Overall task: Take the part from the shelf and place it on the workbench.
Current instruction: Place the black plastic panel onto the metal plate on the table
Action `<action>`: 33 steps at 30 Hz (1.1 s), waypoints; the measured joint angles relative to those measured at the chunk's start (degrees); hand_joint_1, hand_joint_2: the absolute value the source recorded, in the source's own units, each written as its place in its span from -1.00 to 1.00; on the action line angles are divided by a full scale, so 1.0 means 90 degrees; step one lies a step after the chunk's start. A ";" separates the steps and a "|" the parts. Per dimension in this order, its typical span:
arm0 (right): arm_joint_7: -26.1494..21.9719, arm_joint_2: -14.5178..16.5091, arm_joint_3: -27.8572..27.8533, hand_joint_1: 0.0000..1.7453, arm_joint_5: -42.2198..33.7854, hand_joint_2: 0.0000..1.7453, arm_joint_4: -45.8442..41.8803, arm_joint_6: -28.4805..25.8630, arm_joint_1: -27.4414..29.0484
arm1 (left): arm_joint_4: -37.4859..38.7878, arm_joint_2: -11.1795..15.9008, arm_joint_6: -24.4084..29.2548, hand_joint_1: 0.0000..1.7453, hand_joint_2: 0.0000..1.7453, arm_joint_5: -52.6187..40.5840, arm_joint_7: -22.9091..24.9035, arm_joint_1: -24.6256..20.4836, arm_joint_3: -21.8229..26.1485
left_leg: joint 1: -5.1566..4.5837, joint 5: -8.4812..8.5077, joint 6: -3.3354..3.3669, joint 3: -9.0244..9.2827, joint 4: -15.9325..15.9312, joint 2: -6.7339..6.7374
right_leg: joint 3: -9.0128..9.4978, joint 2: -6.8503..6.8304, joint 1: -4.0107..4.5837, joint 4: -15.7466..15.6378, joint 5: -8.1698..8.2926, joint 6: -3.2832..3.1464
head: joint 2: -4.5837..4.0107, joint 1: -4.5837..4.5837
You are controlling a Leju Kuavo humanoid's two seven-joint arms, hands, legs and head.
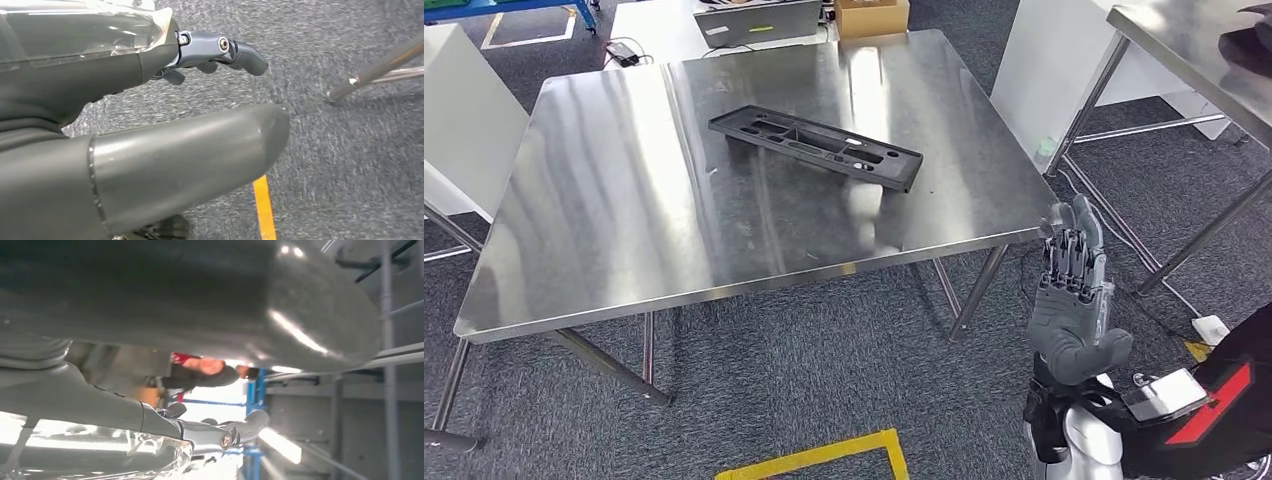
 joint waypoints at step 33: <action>0.2448 -0.0521 -0.1342 -1.00 0.2672 -1.00 0.8421 -0.2872 -0.1019 | -0.0041 -0.0032 -0.0030 -1.00 -1.00 -0.0103 -0.0304 0.0246 0.0384 | -0.0051 0.0108 0.0070 0.0474 -0.0970 -0.0053 | 0.0088 -0.0075 0.0003 -0.0065 -0.0006 0.0157 | 0.0000 0.0030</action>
